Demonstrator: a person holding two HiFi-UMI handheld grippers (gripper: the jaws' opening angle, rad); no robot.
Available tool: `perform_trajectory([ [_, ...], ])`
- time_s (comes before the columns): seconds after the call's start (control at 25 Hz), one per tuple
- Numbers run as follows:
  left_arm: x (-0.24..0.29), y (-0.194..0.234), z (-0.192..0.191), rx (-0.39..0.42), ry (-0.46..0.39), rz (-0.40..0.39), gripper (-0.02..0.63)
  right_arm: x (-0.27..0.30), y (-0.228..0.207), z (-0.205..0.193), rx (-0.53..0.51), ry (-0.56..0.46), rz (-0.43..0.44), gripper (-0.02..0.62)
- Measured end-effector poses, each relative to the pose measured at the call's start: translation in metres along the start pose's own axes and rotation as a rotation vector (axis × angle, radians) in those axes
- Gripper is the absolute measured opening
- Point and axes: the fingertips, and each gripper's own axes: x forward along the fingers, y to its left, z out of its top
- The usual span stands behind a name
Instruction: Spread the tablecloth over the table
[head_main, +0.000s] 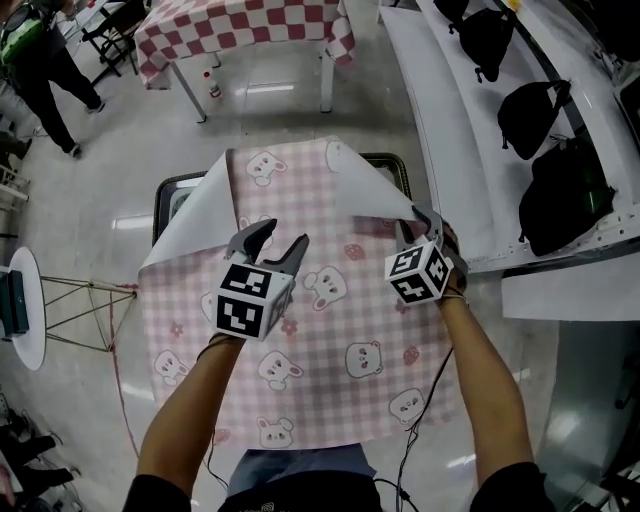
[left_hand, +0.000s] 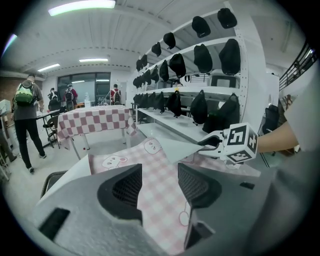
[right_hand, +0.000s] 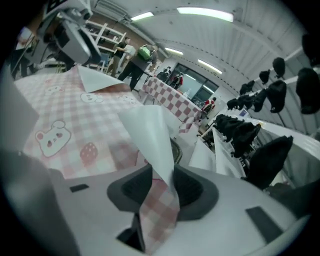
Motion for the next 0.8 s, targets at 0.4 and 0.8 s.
perform_trajectory([
  [0.4,0.012,0.011,0.009,-0.016,0.014,0.021,0.227,0.025,-0.047,-0.013,0.336,0.014,-0.051,0.009],
  [0.8,0.029,0.015,0.005,-0.009,0.041,0.010,0.225,0.044,-0.056,-0.025,0.377,0.050,-0.068,0.066],
])
